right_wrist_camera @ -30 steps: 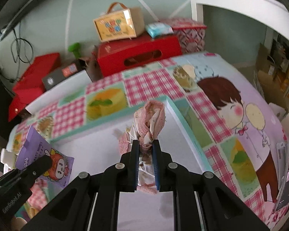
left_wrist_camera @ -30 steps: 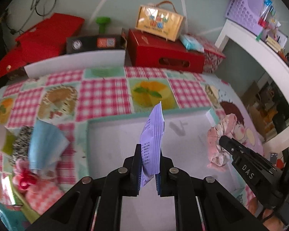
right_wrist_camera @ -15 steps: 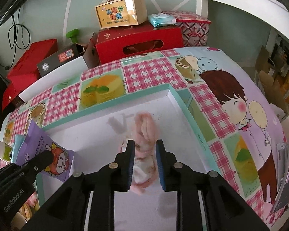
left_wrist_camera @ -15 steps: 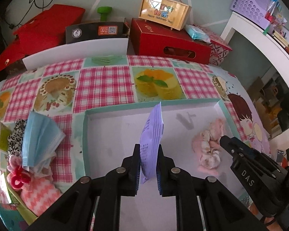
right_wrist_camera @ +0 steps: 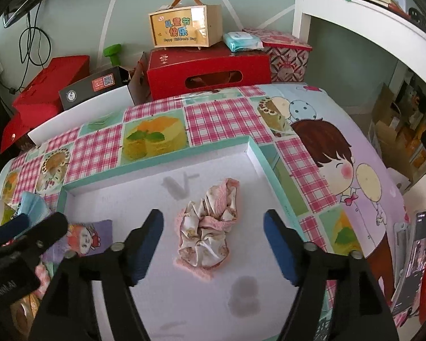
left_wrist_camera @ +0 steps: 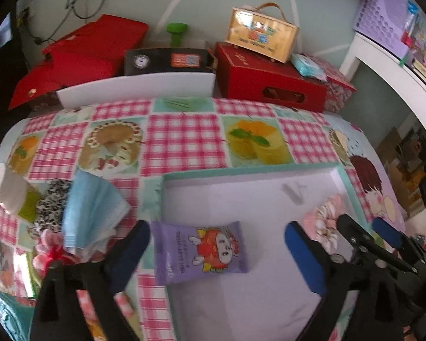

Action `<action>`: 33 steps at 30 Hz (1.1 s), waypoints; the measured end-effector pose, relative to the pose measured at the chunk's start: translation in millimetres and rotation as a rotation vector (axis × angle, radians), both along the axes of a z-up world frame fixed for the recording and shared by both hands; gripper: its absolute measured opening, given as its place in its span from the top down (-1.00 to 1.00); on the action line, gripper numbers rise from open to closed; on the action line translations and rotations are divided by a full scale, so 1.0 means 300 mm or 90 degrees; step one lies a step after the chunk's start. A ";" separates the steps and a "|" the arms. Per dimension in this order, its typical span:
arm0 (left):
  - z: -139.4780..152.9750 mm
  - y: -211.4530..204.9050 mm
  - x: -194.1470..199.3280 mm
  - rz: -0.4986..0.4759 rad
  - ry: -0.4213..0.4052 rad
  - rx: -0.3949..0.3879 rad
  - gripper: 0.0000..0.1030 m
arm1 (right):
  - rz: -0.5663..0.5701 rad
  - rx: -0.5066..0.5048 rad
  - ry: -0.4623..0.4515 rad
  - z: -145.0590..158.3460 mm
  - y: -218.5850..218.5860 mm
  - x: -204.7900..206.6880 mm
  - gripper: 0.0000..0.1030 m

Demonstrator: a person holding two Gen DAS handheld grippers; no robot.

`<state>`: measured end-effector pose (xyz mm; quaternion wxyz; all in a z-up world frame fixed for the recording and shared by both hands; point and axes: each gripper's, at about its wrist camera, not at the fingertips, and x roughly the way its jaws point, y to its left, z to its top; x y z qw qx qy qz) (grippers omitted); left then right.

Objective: Organize soft objects
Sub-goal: 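Open the left gripper over the tray while the right releases the pink cloth inside, then grasp the blue face mask with the right gripper while the left grasps the red hair tie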

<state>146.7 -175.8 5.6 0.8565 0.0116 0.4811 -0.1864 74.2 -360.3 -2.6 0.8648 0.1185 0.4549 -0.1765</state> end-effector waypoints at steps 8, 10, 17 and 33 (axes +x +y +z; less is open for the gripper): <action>0.008 0.110 0.039 0.061 -0.004 -0.007 -1.00 | -0.003 0.010 -0.004 0.000 0.010 0.004 -0.81; 0.014 0.132 0.044 0.067 -0.003 -0.014 -1.00 | 0.000 0.013 -0.007 0.004 0.017 0.005 -0.81; 0.069 0.291 0.072 0.134 -0.033 -0.030 -1.00 | 0.038 0.031 -0.018 0.005 0.085 0.028 -0.81; 0.104 0.809 0.079 0.377 -0.060 -0.015 -1.00 | 0.215 0.120 -0.060 0.014 0.444 0.123 -0.81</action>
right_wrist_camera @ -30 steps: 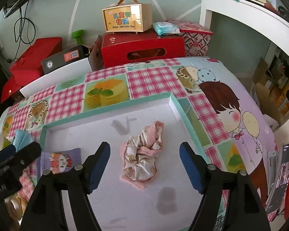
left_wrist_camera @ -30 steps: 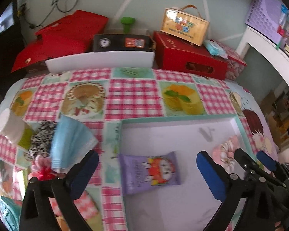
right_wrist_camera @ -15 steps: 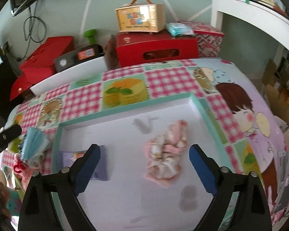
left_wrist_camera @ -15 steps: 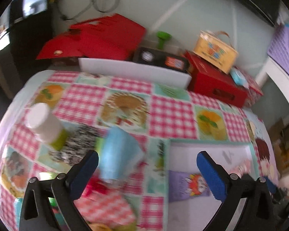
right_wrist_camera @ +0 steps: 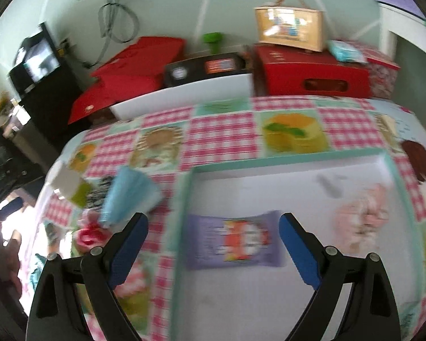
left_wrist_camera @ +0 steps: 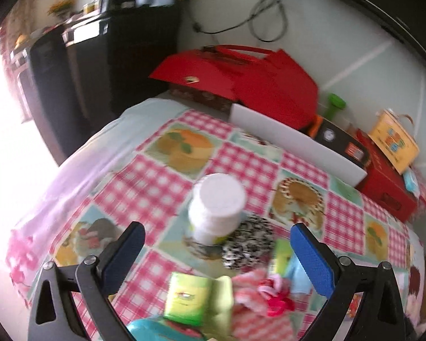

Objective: Organize soft objects
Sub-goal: 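Grasp the blue face mask with the right gripper while the left grasps the red hair tie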

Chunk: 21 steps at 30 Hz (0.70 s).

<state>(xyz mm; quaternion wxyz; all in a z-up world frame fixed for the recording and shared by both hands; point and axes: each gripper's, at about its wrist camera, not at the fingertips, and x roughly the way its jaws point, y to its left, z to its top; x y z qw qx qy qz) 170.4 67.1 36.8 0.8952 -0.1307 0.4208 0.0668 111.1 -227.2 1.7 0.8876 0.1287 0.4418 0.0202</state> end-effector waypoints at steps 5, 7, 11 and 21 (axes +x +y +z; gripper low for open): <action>-0.046 0.049 -0.007 -0.002 0.026 -0.008 -1.00 | 0.058 0.025 0.002 -0.022 0.128 0.033 -0.81; -0.065 0.045 -0.001 -0.009 0.038 -0.009 -1.00 | 0.076 0.039 0.005 -0.033 0.165 0.048 -0.81; -0.109 0.020 0.026 -0.044 0.091 -0.030 -1.00 | 0.107 0.051 0.011 -0.057 0.219 0.071 -0.80; -0.165 -0.013 0.043 -0.056 0.145 -0.054 -0.88 | 0.128 0.080 0.038 -0.117 0.277 0.143 -0.14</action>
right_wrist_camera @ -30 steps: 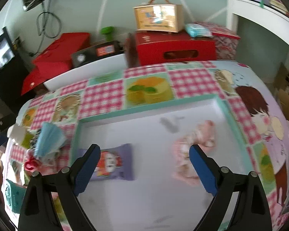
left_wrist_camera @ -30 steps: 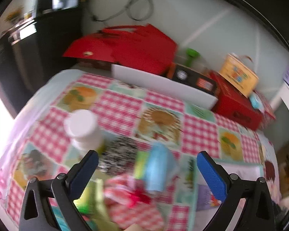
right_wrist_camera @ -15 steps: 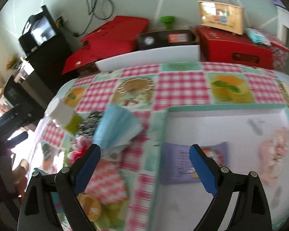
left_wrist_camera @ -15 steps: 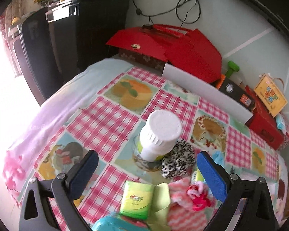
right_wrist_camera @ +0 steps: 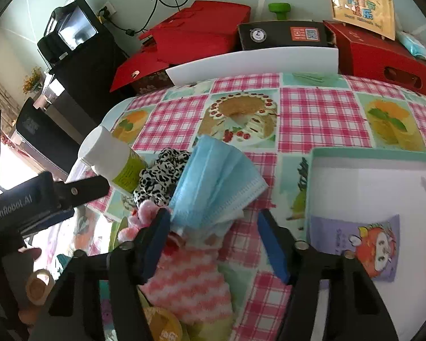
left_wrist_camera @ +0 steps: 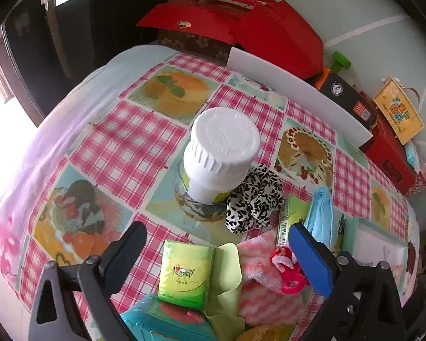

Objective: Organize soft objects
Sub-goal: 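Grasp the blue face mask with the right gripper while the left grasps the red hair tie, then carry the red hair tie with the left gripper while the right carries the mask to the tray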

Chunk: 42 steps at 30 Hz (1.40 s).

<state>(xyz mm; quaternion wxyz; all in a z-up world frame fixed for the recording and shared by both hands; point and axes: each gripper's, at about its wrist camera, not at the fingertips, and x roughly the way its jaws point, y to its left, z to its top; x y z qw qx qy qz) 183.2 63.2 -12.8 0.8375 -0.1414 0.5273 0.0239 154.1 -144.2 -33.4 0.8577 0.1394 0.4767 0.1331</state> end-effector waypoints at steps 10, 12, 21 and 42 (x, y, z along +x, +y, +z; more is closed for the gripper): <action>-0.012 -0.029 0.014 -0.028 0.012 -0.021 -0.56 | 0.023 0.037 0.008 -0.039 0.031 0.021 0.56; -0.010 -0.036 0.015 -0.034 0.009 -0.024 -0.52 | 0.027 0.043 0.012 -0.047 0.032 0.021 0.75; -0.023 -0.107 0.018 -0.096 0.014 -0.058 -0.02 | 0.012 0.054 0.017 -0.042 -0.006 0.004 0.82; -0.043 -0.172 0.026 -0.134 -0.003 -0.054 0.58 | 0.000 0.049 0.015 -0.032 -0.051 -0.033 0.82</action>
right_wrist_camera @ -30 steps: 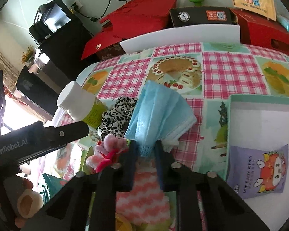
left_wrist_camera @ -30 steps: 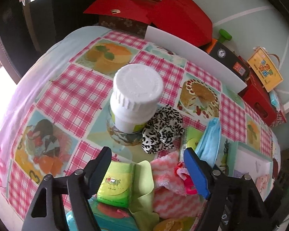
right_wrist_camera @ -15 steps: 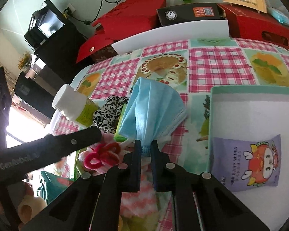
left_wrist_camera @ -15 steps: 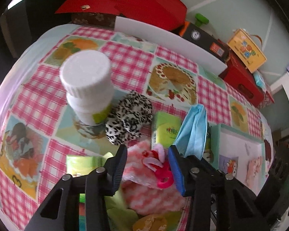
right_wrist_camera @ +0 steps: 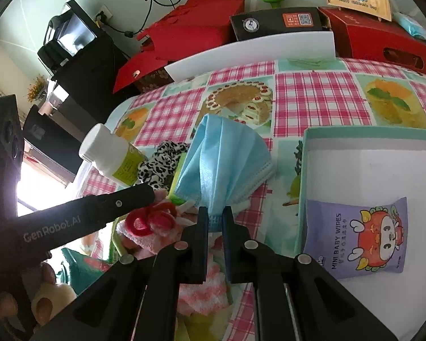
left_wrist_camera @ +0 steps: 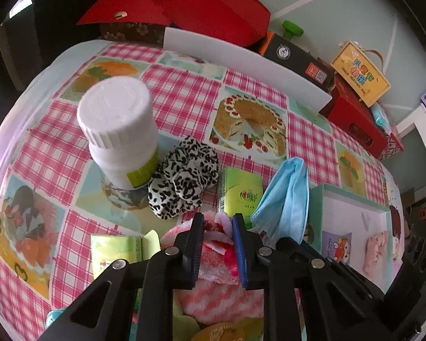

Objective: Organize soft objects
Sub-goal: 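Carry the red hair tie with the left gripper while the right carries the mask to the tray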

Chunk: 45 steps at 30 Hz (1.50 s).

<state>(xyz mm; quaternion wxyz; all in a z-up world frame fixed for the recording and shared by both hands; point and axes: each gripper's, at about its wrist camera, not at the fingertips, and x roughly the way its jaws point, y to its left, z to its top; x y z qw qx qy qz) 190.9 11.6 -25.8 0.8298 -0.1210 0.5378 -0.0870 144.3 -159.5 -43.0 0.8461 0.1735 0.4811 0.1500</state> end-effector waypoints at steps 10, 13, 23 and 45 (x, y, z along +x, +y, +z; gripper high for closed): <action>0.100 0.011 -0.023 0.005 -0.063 -0.013 0.58 | -0.015 0.006 -0.056 0.104 -0.030 -0.044 0.83; 0.121 0.007 -0.028 0.003 -0.075 -0.013 0.58 | -0.024 0.001 -0.074 0.137 -0.048 -0.061 0.83; 0.205 -0.013 -0.062 -0.004 -0.122 -0.020 0.58 | -0.077 -0.022 -0.132 0.256 -0.144 -0.121 0.83; 0.252 -0.414 -0.173 -0.187 -0.141 -0.002 0.58 | -0.361 -0.159 -0.084 0.345 -0.640 -0.342 0.83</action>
